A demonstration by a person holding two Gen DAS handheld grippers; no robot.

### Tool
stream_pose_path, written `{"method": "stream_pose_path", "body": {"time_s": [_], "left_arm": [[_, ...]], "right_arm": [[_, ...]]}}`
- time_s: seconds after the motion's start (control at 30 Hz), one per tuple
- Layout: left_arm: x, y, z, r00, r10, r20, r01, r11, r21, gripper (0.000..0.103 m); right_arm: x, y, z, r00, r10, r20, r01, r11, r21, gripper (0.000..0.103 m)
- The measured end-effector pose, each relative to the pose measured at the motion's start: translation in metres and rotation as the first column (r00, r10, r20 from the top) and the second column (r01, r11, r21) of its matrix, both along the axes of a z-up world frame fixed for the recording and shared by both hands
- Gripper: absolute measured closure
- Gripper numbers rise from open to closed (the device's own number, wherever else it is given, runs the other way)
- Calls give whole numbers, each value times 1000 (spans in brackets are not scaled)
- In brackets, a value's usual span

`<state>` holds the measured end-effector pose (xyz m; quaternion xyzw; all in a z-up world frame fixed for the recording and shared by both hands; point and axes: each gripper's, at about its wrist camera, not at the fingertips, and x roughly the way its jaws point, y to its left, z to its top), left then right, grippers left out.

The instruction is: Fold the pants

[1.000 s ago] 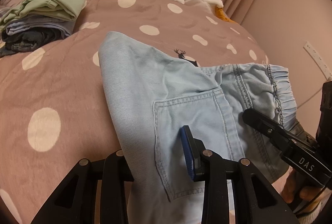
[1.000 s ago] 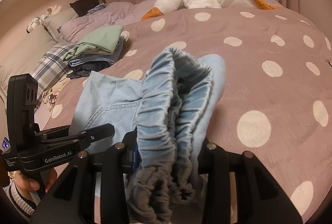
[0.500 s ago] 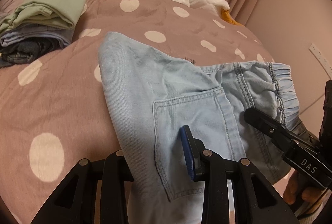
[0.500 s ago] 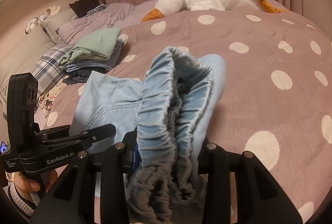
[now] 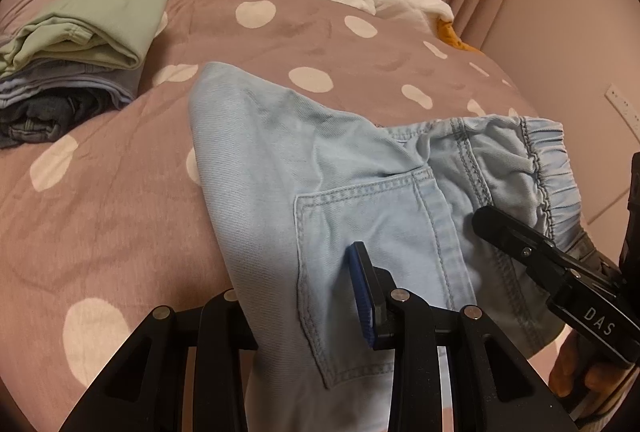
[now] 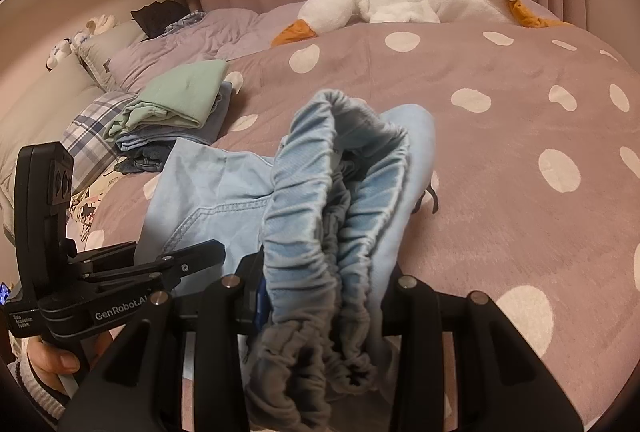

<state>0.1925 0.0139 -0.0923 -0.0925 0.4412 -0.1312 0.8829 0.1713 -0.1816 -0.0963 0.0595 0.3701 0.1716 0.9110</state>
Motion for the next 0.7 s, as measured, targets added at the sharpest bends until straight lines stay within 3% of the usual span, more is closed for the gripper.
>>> {"method": "stream_pose_path", "body": {"time_s": [0.7], "left_arm": [[15, -5, -15, 999, 1, -43, 0, 1000, 22, 70]], "right_arm": [[25, -1, -20, 996, -12, -89, 12, 1000, 6, 62]]}}
